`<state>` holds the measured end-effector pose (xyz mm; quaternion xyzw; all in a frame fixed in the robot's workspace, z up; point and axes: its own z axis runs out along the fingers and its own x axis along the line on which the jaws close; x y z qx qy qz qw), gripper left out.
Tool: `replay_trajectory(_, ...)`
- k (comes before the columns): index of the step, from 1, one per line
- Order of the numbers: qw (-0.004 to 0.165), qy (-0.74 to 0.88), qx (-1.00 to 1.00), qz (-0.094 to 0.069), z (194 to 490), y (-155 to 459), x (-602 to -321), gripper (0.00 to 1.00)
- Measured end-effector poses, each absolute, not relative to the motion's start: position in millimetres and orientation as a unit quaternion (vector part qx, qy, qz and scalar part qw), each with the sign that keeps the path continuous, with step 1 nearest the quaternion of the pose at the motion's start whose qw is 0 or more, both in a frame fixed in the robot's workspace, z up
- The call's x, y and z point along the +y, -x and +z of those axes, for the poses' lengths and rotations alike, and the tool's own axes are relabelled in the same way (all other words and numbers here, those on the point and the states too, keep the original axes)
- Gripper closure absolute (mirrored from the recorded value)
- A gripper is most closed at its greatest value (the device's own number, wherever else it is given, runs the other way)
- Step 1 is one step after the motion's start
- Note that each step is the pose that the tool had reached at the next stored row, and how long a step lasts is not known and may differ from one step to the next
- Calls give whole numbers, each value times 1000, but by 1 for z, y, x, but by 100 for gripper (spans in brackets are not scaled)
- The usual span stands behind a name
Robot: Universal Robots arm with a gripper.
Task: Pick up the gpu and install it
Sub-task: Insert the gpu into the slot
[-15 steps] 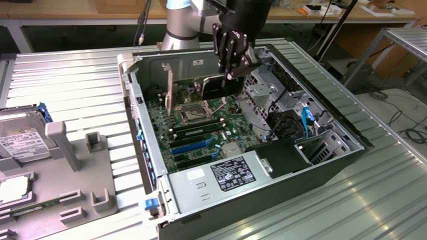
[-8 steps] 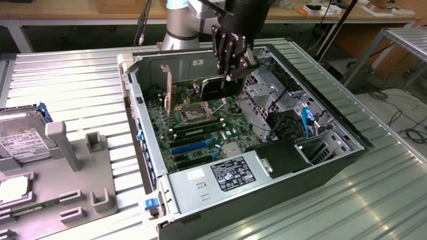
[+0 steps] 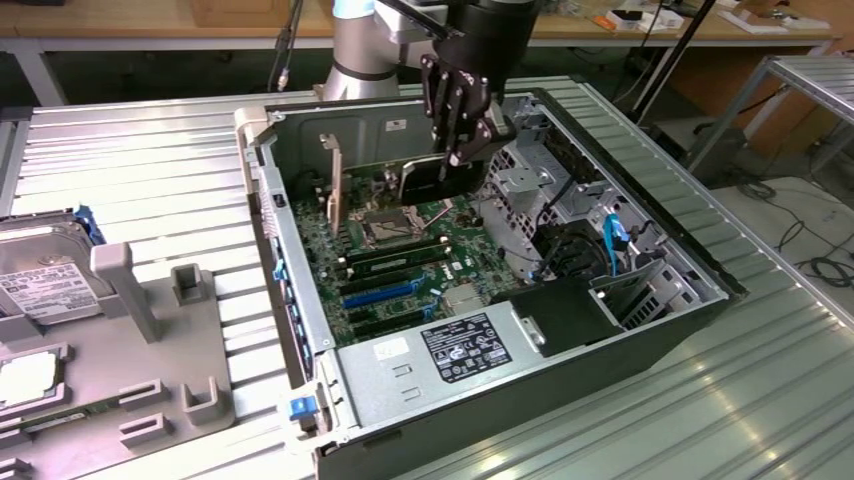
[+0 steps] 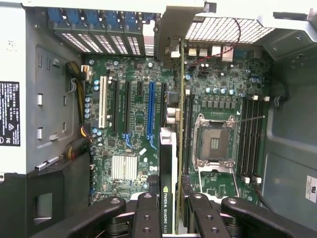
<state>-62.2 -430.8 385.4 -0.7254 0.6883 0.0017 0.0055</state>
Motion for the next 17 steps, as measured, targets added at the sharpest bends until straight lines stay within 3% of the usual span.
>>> replay_trajectory(17, 5, 724, 690, 1, 382, 63, -431, 73)
